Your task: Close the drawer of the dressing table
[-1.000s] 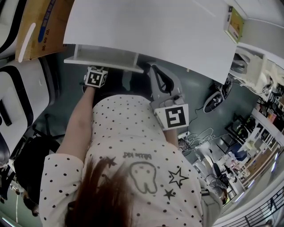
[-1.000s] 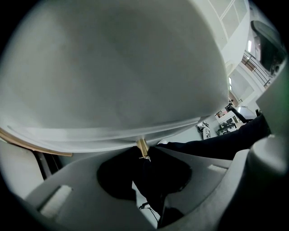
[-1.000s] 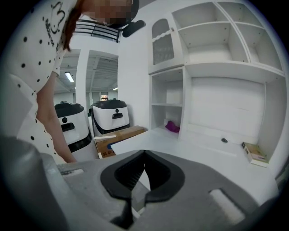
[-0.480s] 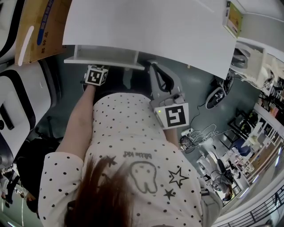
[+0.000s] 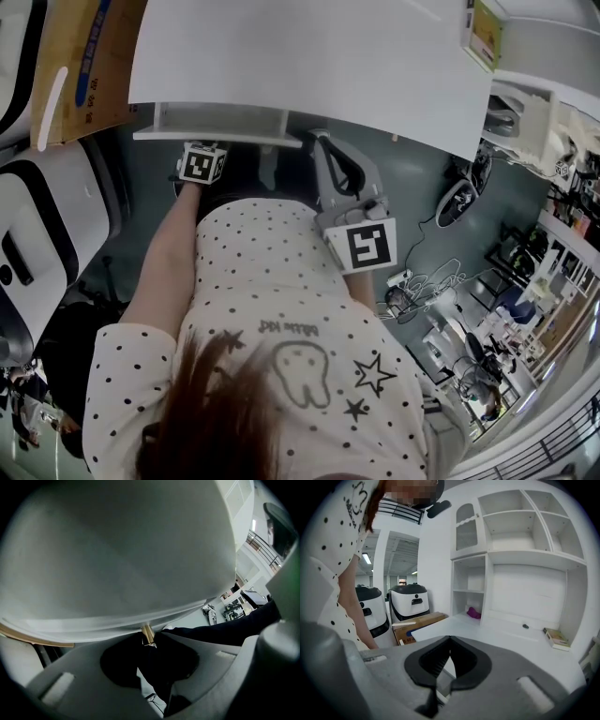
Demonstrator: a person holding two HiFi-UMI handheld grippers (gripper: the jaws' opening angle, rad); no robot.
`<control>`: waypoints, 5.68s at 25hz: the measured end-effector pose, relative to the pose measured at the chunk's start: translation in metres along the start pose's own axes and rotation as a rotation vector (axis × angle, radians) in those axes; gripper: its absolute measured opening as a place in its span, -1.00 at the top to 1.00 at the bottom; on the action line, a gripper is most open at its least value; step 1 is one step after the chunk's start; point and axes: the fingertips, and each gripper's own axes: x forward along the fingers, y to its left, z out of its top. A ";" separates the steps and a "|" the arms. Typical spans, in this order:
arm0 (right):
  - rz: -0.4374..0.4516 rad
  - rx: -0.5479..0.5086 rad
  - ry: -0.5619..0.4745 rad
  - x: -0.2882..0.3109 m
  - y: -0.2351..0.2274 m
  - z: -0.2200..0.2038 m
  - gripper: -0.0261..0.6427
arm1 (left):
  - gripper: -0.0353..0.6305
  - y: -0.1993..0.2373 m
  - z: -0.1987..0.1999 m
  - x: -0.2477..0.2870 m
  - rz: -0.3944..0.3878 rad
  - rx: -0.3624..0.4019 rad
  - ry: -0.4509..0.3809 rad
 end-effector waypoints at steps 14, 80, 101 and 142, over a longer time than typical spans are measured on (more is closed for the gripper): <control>-0.009 0.001 -0.009 0.001 -0.003 0.003 0.93 | 0.62 0.003 0.008 0.000 0.005 -0.004 -0.002; -0.016 0.007 0.069 0.005 -0.011 -0.015 0.93 | 0.62 0.012 0.039 0.015 -0.019 -0.029 -0.004; -0.021 0.006 0.070 0.004 -0.013 -0.016 0.93 | 0.62 0.016 0.049 0.019 -0.013 -0.039 -0.006; -0.027 0.015 0.071 0.005 -0.013 -0.016 0.93 | 0.63 0.018 0.052 0.021 -0.008 -0.063 -0.013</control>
